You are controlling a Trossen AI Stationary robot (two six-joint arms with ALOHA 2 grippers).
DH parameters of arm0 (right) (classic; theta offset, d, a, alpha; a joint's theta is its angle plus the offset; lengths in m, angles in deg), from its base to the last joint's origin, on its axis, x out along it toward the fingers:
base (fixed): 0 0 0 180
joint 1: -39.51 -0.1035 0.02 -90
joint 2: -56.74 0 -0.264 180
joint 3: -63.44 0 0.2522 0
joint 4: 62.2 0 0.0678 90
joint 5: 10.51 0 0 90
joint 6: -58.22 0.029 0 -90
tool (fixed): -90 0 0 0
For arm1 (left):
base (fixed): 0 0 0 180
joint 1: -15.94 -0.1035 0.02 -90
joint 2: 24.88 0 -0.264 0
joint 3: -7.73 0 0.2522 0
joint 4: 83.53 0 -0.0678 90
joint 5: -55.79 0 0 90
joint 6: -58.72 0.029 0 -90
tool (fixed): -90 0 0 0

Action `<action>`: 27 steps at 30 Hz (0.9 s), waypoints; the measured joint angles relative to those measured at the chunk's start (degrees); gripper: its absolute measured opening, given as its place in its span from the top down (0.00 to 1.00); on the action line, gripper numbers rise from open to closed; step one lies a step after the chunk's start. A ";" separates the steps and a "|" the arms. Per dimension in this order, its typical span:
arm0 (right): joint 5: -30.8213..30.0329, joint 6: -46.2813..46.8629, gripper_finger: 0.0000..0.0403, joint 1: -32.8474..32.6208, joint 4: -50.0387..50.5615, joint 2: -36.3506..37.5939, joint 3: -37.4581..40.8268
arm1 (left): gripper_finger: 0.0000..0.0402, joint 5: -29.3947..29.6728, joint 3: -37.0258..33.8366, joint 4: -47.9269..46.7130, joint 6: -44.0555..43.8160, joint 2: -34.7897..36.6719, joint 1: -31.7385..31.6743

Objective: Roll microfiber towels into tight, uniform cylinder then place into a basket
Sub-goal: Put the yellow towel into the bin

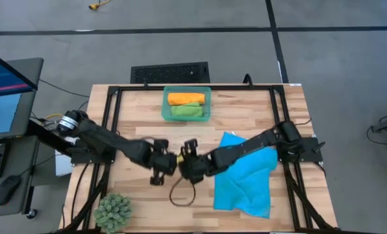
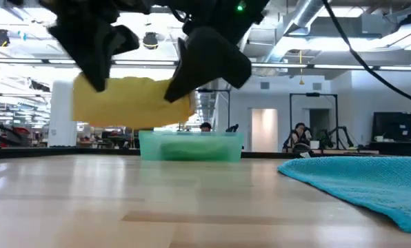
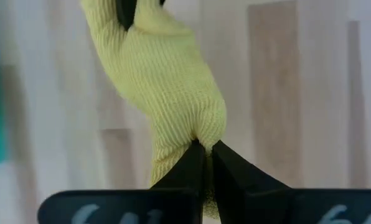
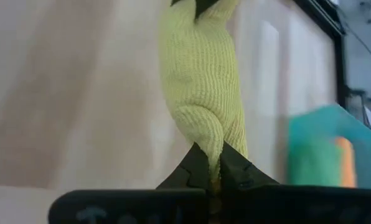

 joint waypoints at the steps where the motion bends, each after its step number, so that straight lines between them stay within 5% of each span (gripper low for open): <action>1: 0.00 -0.72 0.95 0.93 0.03 0.68 0.00 | 0.99 0.00 0.00 -0.20 1.84 0.92 -1.35; 11: 3.87 -10.02 0.95 13.53 1.32 8.13 -0.22 | 0.99 -2.02 0.02 -1.53 22.29 10.19 -22.06; 27: 28.79 -23.31 0.95 37.95 -3.82 7.87 -0.36 | 0.99 -12.44 0.26 15.49 53.98 7.84 -56.58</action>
